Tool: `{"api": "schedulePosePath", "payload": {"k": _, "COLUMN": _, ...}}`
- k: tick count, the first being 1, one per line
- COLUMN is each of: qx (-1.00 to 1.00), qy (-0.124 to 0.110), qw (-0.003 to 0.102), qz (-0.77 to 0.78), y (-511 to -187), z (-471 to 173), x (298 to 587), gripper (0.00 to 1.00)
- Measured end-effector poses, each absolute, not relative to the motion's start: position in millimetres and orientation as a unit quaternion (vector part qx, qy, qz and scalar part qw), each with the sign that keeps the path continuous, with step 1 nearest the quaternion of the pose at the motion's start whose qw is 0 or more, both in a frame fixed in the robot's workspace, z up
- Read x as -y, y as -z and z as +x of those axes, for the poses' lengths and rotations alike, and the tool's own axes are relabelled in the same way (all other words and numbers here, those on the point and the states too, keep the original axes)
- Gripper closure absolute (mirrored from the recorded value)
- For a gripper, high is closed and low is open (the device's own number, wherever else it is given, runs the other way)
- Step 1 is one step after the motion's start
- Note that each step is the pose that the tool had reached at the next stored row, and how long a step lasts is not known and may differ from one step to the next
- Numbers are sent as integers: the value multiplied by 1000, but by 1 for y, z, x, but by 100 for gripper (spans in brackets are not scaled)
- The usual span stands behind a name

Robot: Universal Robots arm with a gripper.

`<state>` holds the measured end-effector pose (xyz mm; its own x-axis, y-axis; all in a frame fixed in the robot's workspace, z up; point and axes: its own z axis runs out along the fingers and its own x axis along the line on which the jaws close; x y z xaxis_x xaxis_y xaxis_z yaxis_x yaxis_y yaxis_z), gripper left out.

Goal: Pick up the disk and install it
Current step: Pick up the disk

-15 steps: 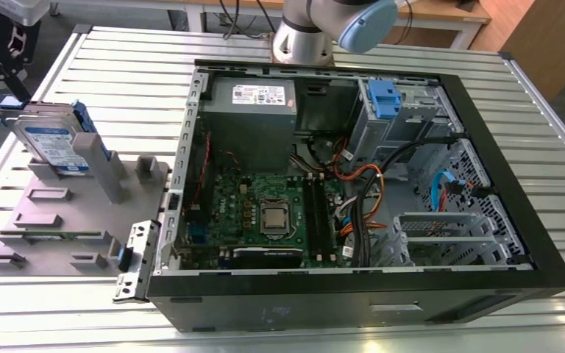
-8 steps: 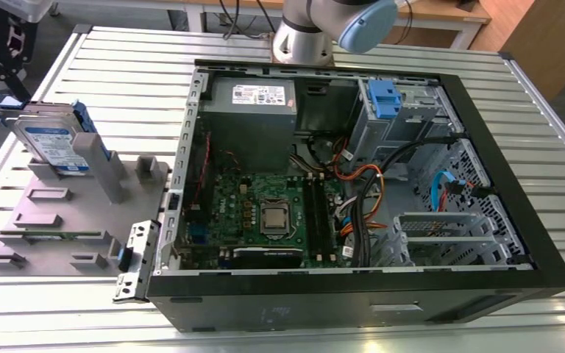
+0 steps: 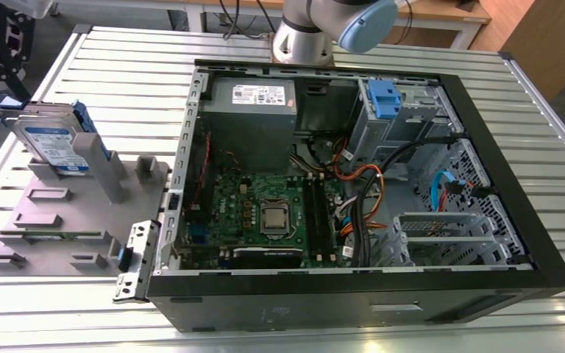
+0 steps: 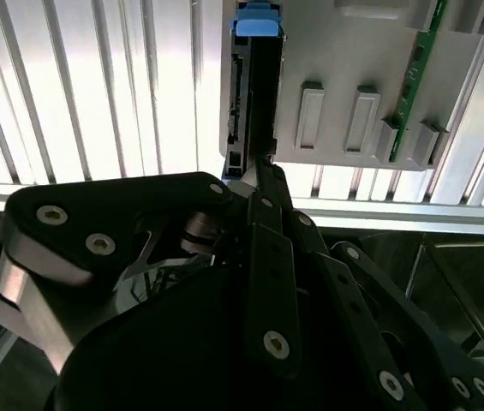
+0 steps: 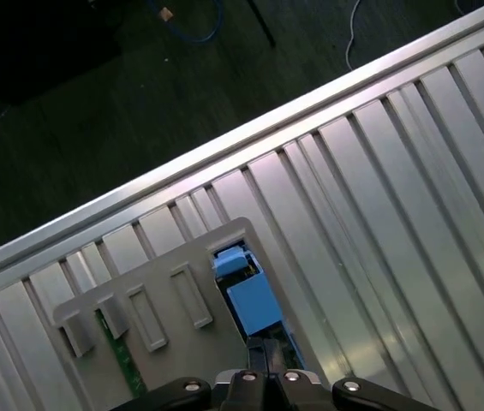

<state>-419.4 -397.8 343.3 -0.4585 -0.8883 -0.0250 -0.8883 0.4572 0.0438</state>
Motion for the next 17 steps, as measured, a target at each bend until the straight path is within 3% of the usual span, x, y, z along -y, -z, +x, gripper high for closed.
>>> {"api": "schedulePosePath", "payload": {"k": 17, "qx": 816, "qy": 25, "qw": 3, "qz": 577, "y": -343, "z": -419, "x": 398, "gripper": 89}}
